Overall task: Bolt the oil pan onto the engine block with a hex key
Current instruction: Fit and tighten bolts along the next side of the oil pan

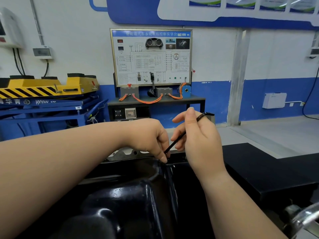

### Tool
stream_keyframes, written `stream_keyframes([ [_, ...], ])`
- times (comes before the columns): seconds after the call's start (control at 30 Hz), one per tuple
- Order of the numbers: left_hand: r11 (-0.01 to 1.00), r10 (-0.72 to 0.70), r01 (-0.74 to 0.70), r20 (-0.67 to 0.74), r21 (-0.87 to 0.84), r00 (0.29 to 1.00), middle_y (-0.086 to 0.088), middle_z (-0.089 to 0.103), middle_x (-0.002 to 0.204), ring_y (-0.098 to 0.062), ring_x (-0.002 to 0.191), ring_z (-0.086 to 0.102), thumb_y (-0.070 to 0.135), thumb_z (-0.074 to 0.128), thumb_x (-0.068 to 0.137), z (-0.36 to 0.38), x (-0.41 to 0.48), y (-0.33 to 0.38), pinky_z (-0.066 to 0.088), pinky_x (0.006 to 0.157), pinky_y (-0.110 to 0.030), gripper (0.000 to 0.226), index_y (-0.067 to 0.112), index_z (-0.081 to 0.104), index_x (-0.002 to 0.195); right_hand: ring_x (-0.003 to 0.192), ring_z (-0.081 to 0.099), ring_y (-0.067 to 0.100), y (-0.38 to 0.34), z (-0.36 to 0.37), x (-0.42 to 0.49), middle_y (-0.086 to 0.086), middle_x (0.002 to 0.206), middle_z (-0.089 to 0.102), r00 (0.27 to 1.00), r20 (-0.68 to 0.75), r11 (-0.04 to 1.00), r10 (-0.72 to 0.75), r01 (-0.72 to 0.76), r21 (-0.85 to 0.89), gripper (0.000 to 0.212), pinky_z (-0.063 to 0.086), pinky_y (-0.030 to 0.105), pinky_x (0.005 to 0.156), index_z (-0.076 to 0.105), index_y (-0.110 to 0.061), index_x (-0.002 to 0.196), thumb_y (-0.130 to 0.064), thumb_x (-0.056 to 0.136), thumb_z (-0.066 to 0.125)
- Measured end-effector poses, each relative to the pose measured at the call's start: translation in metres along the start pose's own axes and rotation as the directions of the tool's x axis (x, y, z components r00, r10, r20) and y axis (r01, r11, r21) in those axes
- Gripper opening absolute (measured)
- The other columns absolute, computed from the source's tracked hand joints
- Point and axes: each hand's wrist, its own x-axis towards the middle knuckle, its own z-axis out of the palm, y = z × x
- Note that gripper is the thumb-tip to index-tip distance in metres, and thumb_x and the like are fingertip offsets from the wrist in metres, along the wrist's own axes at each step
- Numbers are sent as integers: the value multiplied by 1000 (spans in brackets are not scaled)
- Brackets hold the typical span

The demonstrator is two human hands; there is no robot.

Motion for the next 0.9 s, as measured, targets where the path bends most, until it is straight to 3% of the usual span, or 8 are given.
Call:
stream_keyframes([
  [0.2,1000,-3,3,31,17,1000,23,64,57,12,56,57,17,75,76,-3,-3,0,37,56,-3,30,38,61,61,44,56,12,0,-2,1,2,57,65,998,58,999,-40,42,-29,37,45,24,50,58,-21,78,-44,97,35],
  [0.33,1000,-7,7,42,-8,999,21,66,62,10,55,55,21,73,80,-5,-6,1,48,66,-16,32,40,62,56,43,55,13,-1,-3,2,3,56,64,993,109,999,-34,35,-11,37,44,26,51,58,-22,76,-48,91,35],
  [0.43,999,23,-22,42,-28,999,14,71,75,12,57,54,21,69,83,-8,-9,4,40,62,-6,24,37,64,66,45,55,12,-1,-4,3,3,55,63,990,136,999,-38,40,-17,36,44,28,53,58,-23,78,-49,90,35],
  [0.5,999,25,-24,33,-33,999,9,73,83,11,62,55,21,67,84,-9,-10,4,38,65,-6,23,37,64,68,45,54,10,-2,-5,3,2,55,62,988,146,999,-41,46,-29,34,43,27,53,57,-25,80,-49,89,35],
  [0.7,998,30,-32,29,48,999,19,67,65,12,54,52,22,68,83,-8,-7,6,36,58,-5,28,40,62,63,46,54,11,-3,-5,2,3,55,61,981,185,997,-58,67,-46,34,43,30,55,57,-24,80,-48,90,35],
  [0.9,995,20,-24,48,94,999,10,73,84,9,64,56,22,71,81,-8,-7,6,46,77,-21,20,36,64,68,48,56,12,-4,-6,1,1,57,62,969,234,994,-75,91,-57,32,45,29,54,57,-24,80,-45,92,36],
])
